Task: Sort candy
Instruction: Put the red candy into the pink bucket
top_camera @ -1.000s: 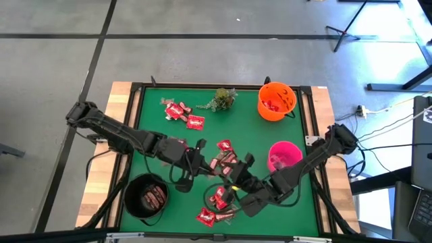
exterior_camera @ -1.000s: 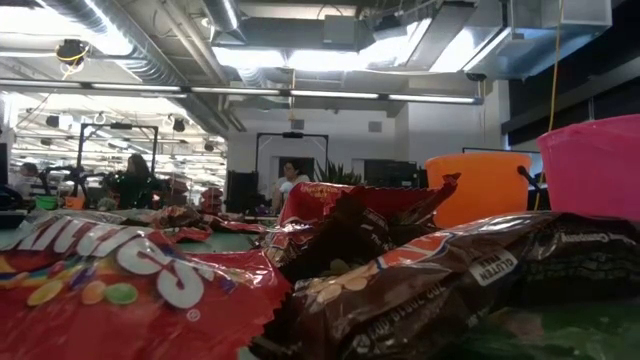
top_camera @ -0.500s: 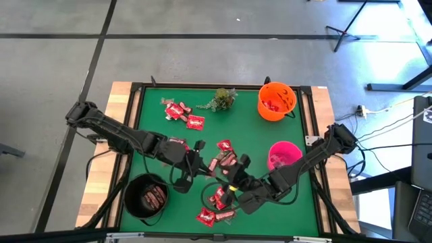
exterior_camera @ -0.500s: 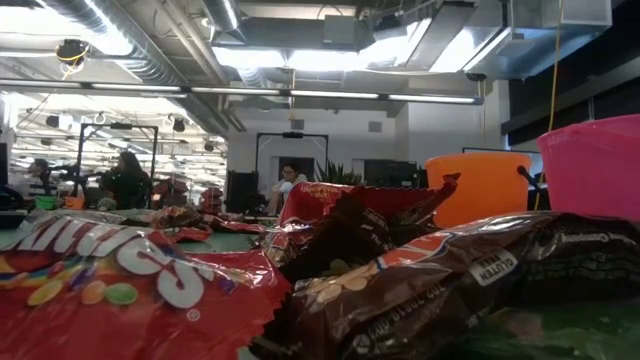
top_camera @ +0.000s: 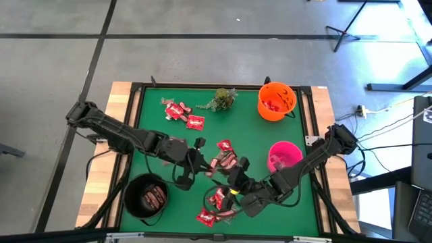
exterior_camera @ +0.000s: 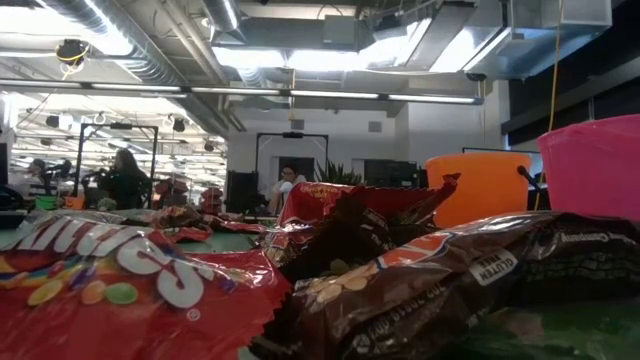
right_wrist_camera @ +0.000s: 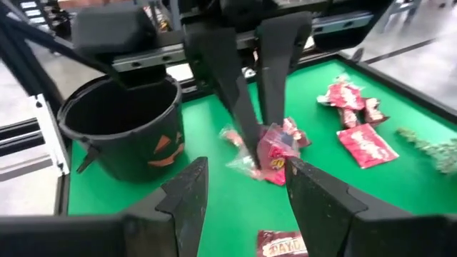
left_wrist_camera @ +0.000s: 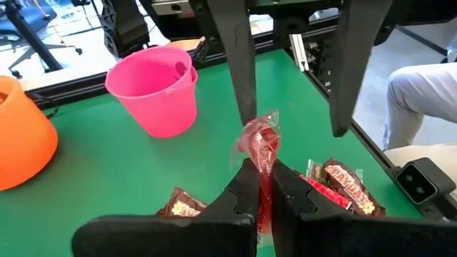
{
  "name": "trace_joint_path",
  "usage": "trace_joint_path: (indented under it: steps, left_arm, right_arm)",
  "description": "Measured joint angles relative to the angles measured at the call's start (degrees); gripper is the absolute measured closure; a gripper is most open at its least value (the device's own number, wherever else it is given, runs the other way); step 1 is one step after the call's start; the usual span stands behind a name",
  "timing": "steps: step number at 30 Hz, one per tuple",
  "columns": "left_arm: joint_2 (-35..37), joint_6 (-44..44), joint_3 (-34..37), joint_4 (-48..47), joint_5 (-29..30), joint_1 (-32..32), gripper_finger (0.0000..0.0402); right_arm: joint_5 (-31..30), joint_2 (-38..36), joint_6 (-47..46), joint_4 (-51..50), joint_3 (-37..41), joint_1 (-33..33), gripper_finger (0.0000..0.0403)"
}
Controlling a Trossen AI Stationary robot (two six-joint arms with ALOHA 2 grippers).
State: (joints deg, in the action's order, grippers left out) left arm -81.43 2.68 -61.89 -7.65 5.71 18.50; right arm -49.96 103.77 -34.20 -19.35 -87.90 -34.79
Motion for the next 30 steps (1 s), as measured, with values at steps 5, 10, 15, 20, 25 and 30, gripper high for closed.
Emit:
trace_joint_path:
  steps: [5,10,15,20,25,30]
  left_arm:
    - [0.0,0.0,0.0,0.2,-0.5,0.3,0.04]
    - [0.0,0.2,0.1,0.1,-0.5,1.2,0.04]
    - [0.0,0.4,0.1,-0.4,-0.4,1.3,0.0399]
    - [0.0,0.8,0.1,-0.4,-0.3,1.3,0.0392]
    - [0.0,0.9,0.1,-0.6,-0.5,1.0,0.0382]
    - [0.2,1.0,0.1,-0.5,-0.6,1.0,0.0343]
  right_arm:
    - [-0.5,0.0,-0.6,0.1,0.0,1.9,0.0217]
    - [3.2,0.2,-0.7,0.3,0.0,3.8,0.0217]
    - [4.6,0.2,-0.7,0.1,-0.1,4.0,0.0239]
    - [7.0,0.3,-0.2,0.2,-0.1,4.0,0.031]
    - [8.0,0.2,0.7,-0.1,-0.1,4.1,0.0384]
    - [7.8,-0.1,1.5,-2.3,-1.5,4.1,0.0381]
